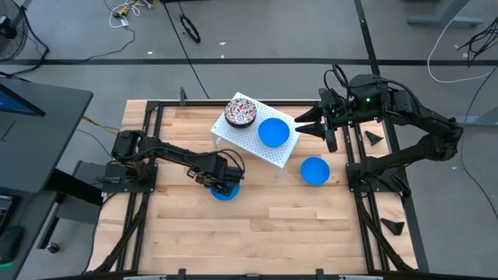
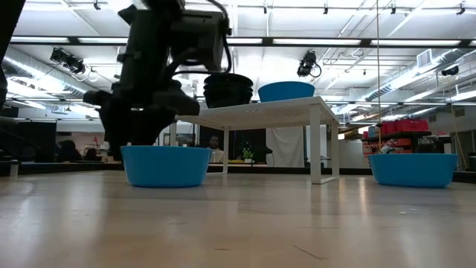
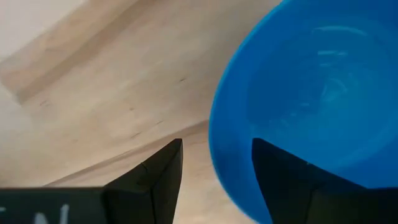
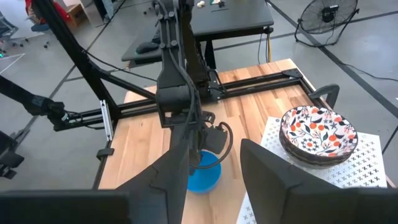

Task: Pick & Place Mini bowls
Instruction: Stack the left blue bowl on top of the other blue bowl on the shelf

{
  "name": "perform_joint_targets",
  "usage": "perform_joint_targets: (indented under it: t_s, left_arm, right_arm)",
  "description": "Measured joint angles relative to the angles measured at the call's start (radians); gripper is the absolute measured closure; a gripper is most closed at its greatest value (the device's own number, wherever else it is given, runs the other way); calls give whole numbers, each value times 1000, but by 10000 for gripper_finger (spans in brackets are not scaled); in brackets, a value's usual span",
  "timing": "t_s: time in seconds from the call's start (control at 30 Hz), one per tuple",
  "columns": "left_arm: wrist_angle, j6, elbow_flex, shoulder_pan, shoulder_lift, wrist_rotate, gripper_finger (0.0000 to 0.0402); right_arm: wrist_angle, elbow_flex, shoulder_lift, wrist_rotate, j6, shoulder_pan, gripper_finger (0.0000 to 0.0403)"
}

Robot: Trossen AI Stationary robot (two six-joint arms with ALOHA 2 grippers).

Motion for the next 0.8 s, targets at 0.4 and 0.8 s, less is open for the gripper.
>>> perform_joint_targets:
  t_s: [0.4, 0.8]
  left_arm:
    - [39, 35, -15, 3, 0, 35, 265]
    - [31, 127, 12, 3, -9, 128, 392]
  right_arm:
    - [0, 0, 15, 1, 0, 0, 257]
    - [8, 0, 15, 3, 12, 0, 257]
